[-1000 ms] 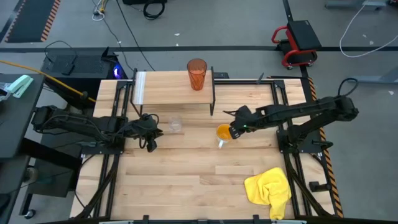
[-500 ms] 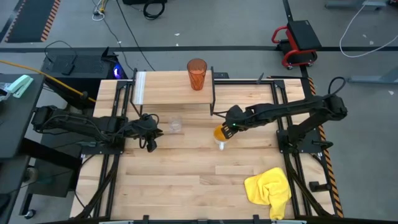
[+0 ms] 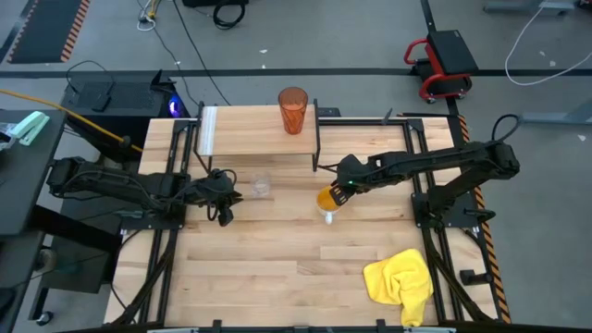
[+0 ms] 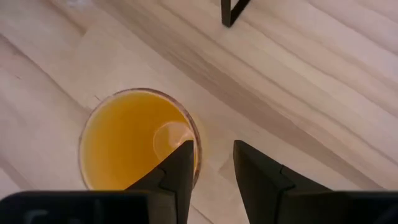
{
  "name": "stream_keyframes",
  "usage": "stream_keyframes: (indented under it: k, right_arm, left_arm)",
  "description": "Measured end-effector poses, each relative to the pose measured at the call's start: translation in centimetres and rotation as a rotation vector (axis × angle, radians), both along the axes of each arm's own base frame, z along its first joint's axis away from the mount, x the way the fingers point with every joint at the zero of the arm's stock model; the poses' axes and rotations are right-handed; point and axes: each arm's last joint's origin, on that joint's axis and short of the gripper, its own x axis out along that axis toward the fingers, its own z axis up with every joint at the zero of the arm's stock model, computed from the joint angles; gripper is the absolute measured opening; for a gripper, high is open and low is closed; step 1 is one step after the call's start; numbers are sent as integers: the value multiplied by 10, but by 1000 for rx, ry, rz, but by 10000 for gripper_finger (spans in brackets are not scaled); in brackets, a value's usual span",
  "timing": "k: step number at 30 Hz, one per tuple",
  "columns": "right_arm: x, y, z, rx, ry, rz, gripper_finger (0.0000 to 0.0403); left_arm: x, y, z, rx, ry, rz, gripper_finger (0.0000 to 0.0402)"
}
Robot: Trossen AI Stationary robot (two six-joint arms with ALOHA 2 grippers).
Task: Stack small to large cups/mugs on shelf
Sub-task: Put the yellow mug on the shelf
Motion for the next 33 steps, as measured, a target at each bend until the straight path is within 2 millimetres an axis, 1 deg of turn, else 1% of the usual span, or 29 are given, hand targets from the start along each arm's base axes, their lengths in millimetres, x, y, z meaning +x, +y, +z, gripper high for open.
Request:
stream_keyframes:
  k: [3, 8, 20, 29, 33]
  right_arm:
    - [0, 3, 0, 17, 2, 14, 121]
    - [2, 7, -9, 28, 57, 24, 121]
    - [10, 8, -22, 43, 106, 28, 114]
    - [19, 8, -37, 58, 137, 41, 114]
    - [22, 8, -38, 55, 119, 46, 102]
  left_arm:
    - [0, 0, 0, 0, 0, 0, 82]
    - [0, 0, 0, 0, -1, 0, 78]
    - [0, 0, 0, -1, -2, 1, 81]
    - [0, 0, 0, -1, -3, 0, 83]
    - [0, 0, 0, -1, -3, 1, 84]
